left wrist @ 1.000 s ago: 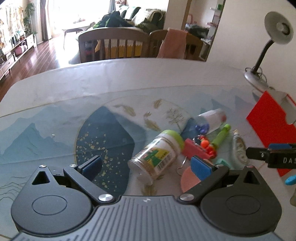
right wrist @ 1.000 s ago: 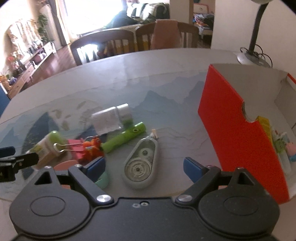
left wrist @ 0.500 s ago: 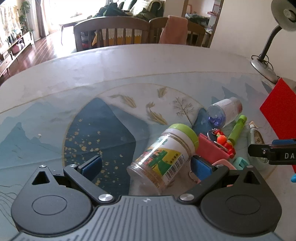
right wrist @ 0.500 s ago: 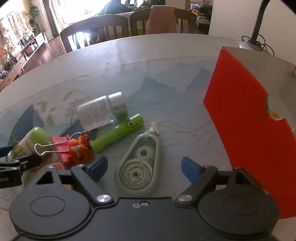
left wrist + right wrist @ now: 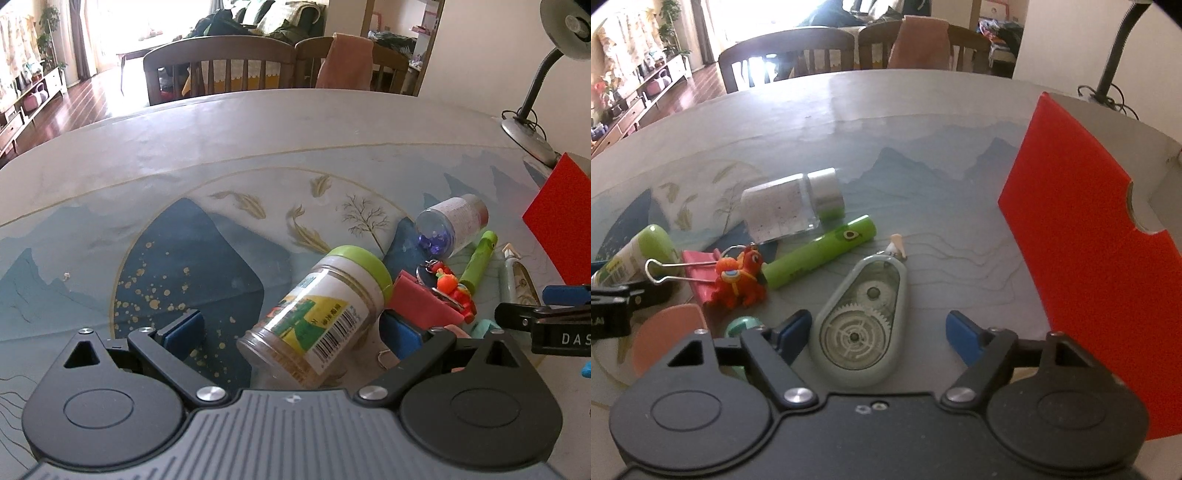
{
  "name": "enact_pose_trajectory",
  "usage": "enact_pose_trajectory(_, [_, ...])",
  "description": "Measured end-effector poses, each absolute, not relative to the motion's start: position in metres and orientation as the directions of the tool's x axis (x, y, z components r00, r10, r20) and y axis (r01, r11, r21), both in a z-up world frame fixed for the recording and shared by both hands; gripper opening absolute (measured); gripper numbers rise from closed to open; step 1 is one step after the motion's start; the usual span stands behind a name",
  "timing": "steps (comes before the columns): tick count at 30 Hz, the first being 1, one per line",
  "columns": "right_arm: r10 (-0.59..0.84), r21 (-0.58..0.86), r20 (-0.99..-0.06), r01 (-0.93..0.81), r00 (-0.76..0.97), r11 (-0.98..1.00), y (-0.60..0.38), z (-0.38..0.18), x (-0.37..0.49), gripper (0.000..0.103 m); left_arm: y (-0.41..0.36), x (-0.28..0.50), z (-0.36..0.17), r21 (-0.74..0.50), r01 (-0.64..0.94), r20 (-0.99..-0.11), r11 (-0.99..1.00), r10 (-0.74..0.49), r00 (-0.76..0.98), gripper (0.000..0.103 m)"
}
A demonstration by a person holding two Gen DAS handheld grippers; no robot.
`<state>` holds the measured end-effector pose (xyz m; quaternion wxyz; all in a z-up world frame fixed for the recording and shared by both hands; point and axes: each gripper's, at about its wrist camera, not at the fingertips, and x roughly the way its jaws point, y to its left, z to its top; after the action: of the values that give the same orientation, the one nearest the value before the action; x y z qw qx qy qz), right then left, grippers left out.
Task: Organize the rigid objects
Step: 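Grasp the green-lidded spice jar with the left tool while the right tool grasps the correction tape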
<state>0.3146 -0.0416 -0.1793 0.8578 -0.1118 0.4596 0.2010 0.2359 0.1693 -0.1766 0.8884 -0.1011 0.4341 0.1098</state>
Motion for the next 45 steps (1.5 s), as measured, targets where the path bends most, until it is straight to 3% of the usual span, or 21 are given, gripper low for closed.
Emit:
enact_pose_trajectory(4, [0.261, -0.008, -0.818, -0.464, 0.512, 0.886, -0.045, -0.178, 0.309, 0.064, 0.167, 0.234, -0.176, -0.075, -0.279, -0.786, 0.957, 0.115, 0.608, 0.094])
enact_pose_trajectory(7, [0.272, -0.01, -0.813, -0.478, 0.515, 0.878, -0.048, -0.177, 0.306, 0.052, 0.165, 0.234, -0.175, -0.073, -0.287, -0.782, 0.955, 0.123, 0.611, 0.084])
enact_pose_trajectory(8, [0.271, -0.015, -0.814, -0.484, 0.514, 0.875, -0.048, -0.176, 0.306, 0.052, 0.164, 0.234, -0.174, -0.07, -0.285, -0.78, 0.956, 0.125, 0.613, 0.077])
enact_pose_trajectory(13, [0.27, -0.019, -0.814, -0.488, 0.515, 0.873, -0.05, -0.174, 0.306, 0.051, 0.164, 0.234, -0.172, -0.069, -0.286, -0.783, 0.956, 0.126, 0.61, 0.07])
enact_pose_trajectory(17, [0.291, 0.015, -0.812, -0.479, 0.507, 0.878, -0.057, -0.17, 0.307, 0.051, 0.165, 0.232, -0.169, -0.067, -0.302, -0.785, 0.951, 0.137, 0.605, 0.054])
enact_pose_trajectory(20, [0.324, 0.075, -0.811, -0.462, 0.488, 0.884, -0.065, -0.162, 0.305, 0.051, 0.167, 0.23, -0.168, -0.082, -0.323, -0.791, 0.943, 0.136, 0.596, 0.049])
enact_pose_trajectory(38, [0.462, 0.235, -0.759, -0.469, 0.458, 0.851, -0.113, -0.106, 0.276, 0.051, 0.167, 0.195, -0.146, -0.228, -0.427, -0.761, 0.875, 0.113, 0.639, 0.044])
enact_pose_trajectory(45, [0.488, 0.251, -0.741, -0.485, 0.46, 0.838, -0.132, -0.088, 0.27, 0.051, 0.156, 0.183, -0.132, -0.216, -0.438, -0.75, 0.873, 0.139, 0.647, 0.044])
